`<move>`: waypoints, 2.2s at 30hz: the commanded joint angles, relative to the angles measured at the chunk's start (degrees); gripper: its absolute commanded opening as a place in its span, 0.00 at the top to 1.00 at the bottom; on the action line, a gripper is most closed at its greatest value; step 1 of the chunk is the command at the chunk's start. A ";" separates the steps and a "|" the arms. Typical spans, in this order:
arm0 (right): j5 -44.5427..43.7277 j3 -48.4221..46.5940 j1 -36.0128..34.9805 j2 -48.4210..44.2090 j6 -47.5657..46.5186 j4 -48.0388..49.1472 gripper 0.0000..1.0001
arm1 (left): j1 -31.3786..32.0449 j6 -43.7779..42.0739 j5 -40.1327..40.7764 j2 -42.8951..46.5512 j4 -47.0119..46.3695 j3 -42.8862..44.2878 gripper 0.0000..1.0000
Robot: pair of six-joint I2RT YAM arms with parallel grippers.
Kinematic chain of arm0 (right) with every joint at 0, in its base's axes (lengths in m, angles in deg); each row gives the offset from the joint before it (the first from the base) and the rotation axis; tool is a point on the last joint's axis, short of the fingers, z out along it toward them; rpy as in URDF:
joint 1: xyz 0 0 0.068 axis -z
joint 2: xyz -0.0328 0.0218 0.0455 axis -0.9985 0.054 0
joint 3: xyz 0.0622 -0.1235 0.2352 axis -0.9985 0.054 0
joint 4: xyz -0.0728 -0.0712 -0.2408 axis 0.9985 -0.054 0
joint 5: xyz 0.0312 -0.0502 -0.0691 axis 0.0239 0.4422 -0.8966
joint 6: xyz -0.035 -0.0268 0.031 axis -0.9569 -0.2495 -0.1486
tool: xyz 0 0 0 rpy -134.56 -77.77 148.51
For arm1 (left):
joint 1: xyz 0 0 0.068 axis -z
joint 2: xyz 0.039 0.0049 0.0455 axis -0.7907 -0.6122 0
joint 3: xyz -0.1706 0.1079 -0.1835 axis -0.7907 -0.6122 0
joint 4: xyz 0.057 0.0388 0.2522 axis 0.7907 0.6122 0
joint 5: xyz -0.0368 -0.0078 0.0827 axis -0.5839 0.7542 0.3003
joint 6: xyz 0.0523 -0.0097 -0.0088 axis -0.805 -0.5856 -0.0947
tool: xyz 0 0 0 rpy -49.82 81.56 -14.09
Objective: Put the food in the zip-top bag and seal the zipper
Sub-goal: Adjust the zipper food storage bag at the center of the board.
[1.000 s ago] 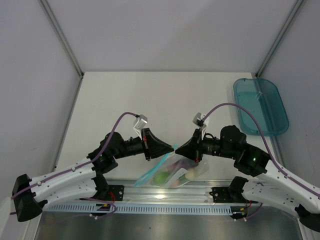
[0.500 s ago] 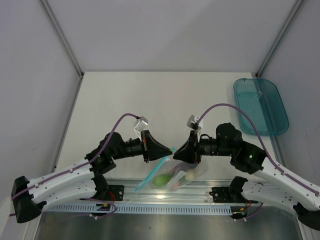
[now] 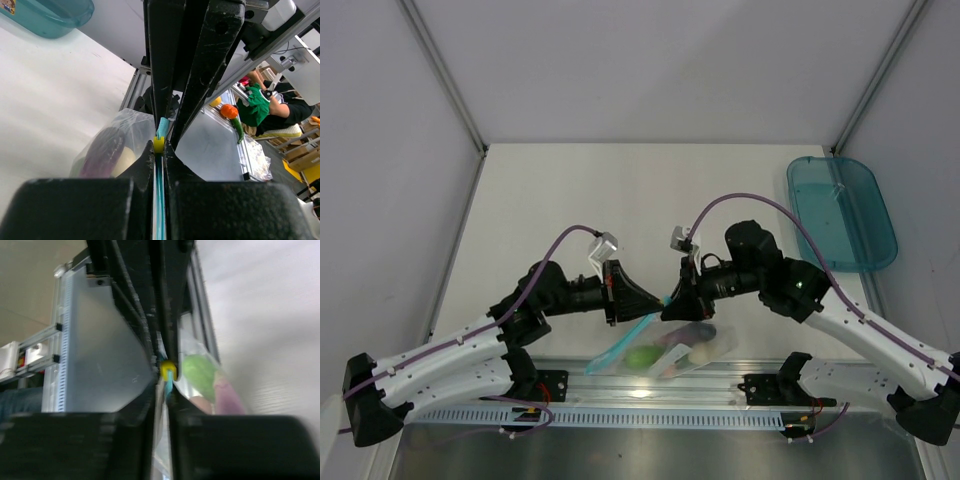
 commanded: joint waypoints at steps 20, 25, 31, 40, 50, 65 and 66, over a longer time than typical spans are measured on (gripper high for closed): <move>-33.67 -1.69 -0.92 -7.09 3.83 3.64 1.00 | -0.13 -1.87 -2.70 -3.78 5.03 4.71 0.99; -30.61 -0.63 -1.09 -7.89 4.37 4.35 1.00 | -0.13 -1.96 -1.91 -5.02 6.01 5.42 0.99; -18.49 -1.07 1.80 -11.83 -1.34 0.92 0.74 | -0.13 -2.40 0.29 -1.94 6.44 5.24 0.99; -3.62 -5.99 3.65 -7.01 -8.82 -7.87 0.19 | -0.13 -3.37 -1.55 -0.97 6.10 6.12 0.99; 1.57 -6.43 3.65 0.90 -9.96 -6.91 0.35 | -0.13 -2.75 -5.59 -0.97 1.70 5.07 1.00; 6.15 1.21 2.60 -1.55 0.76 7.94 1.00 | -0.13 -4.25 -1.03 -0.54 5.56 4.19 0.47; 5.18 1.48 2.60 -2.25 2.50 8.30 1.00 | -0.13 -4.60 -0.07 0.77 5.83 3.49 0.45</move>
